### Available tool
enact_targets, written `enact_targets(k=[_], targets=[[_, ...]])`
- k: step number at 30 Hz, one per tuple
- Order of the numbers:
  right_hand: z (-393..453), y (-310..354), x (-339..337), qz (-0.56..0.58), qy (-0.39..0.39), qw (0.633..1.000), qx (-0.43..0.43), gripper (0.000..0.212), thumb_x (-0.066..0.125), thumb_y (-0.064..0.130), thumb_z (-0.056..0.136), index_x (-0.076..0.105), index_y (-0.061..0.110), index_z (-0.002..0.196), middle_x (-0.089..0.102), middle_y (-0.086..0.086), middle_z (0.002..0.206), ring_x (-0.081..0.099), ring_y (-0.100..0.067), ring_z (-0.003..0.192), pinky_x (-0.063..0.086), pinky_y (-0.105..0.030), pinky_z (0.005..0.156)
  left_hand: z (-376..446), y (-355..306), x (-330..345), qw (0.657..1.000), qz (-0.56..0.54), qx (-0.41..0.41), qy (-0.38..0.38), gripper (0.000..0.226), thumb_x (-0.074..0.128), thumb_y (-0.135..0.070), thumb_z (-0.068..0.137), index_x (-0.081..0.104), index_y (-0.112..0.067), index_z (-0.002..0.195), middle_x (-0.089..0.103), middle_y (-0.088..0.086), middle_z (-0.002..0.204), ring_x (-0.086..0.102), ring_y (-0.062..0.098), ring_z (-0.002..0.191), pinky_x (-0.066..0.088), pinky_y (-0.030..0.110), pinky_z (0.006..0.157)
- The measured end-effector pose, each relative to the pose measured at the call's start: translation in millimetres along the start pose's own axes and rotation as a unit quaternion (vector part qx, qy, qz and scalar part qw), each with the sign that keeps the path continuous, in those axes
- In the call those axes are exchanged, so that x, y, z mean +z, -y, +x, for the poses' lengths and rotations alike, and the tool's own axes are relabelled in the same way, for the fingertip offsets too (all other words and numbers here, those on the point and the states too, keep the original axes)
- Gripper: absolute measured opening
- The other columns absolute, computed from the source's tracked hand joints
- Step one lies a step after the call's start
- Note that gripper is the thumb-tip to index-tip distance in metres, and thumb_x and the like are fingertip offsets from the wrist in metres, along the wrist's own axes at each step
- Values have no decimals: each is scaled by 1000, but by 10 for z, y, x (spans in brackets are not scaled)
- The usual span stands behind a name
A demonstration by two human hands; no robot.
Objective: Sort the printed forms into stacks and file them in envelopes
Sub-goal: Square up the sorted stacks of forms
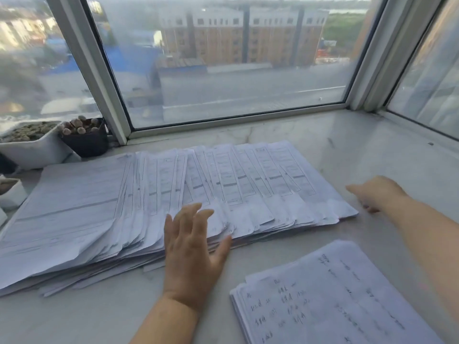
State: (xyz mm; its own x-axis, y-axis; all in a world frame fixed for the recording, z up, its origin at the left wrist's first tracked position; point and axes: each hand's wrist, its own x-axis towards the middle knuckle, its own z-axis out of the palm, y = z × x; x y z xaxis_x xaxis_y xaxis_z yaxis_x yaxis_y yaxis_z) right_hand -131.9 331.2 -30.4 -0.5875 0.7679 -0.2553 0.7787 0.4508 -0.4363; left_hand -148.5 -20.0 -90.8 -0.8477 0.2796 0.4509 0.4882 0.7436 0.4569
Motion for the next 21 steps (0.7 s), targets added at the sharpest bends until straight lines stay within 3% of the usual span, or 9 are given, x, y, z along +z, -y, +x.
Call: enact_targets(k=[3, 7, 10, 12, 14, 17, 19, 21], targets=[[73, 195, 108, 32, 55, 998, 2, 42, 65, 40, 85, 64, -1, 78, 68, -16, 65, 63, -29, 56, 55, -35, 64, 4, -12, 25, 998, -7, -41, 38, 51, 73, -41, 76, 58, -15, 117, 49, 6, 133, 38, 28, 133, 14, 49, 116], [-14, 477, 260, -19, 92, 995, -20, 46, 62, 50, 86, 58, 4, 81, 64, -10, 67, 59, -26, 57, 50, -31, 60, 14, 19, 47, 996, -7, -74, 58, 49, 70, -42, 79, 58, -12, 116, 54, 6, 126, 46, 27, 126, 28, 50, 110], [-89, 677, 364, -60, 98, 990, -85, 14, 58, 20, 92, 61, 7, 96, 62, -11, 87, 58, -26, 75, 42, -28, 61, 20, 25, 48, 995, -8, -79, 60, 48, 68, -43, 80, 57, -14, 116, 55, 3, 124, 47, 24, 124, 30, 48, 108], [-117, 771, 442, 3, 117, 985, -124, 20, 48, 1, 90, 62, 14, 96, 65, -11, 100, 59, -28, 90, 47, -32, 74, 22, 29, 42, 995, -16, -83, 60, 48, 67, -44, 81, 56, -14, 118, 53, 3, 126, 45, 23, 125, 29, 46, 108], [-177, 830, 535, 136, 193, 964, -124, 31, 44, -5, 92, 62, 19, 95, 68, -8, 98, 63, -28, 93, 52, -38, 83, 24, 29, 34, 994, -27, -86, 59, 50, 68, -43, 80, 56, -14, 119, 52, 3, 128, 44, 23, 126, 29, 45, 109], [-296, 924, 748, 237, 280, 924, -106, 34, 43, -8, 93, 65, 17, 102, 73, -9, 96, 70, -27, 87, 57, -40, 76, 26, 29, 24, 993, -43, -92, 54, 54, 70, -44, 78, 55, -16, 121, 50, 2, 131, 42, 22, 127, 30, 45, 109], [-372, 1013, 873, 272, 289, 911, -108, 34, 43, -8, 91, 67, 12, 107, 75, -10, 93, 72, -27, 84, 58, -39, 73, 29, 33, 16, 993, -49, -97, 54, 56, 71, -46, 77, 54, -17, 122, 49, 1, 132, 41, 21, 127, 31, 44, 109], [-418, 1078, 953, 315, 268, 905, -95, 25, 50, 4, 93, 69, 7, 109, 75, -11, 93, 71, -28, 87, 58, -39, 78, 30, 39, 7, 992, -50, -98, 58, 56, 71, -47, 77, 54, -17, 121, 50, 1, 131, 42, 21, 125, 31, 43, 108]])
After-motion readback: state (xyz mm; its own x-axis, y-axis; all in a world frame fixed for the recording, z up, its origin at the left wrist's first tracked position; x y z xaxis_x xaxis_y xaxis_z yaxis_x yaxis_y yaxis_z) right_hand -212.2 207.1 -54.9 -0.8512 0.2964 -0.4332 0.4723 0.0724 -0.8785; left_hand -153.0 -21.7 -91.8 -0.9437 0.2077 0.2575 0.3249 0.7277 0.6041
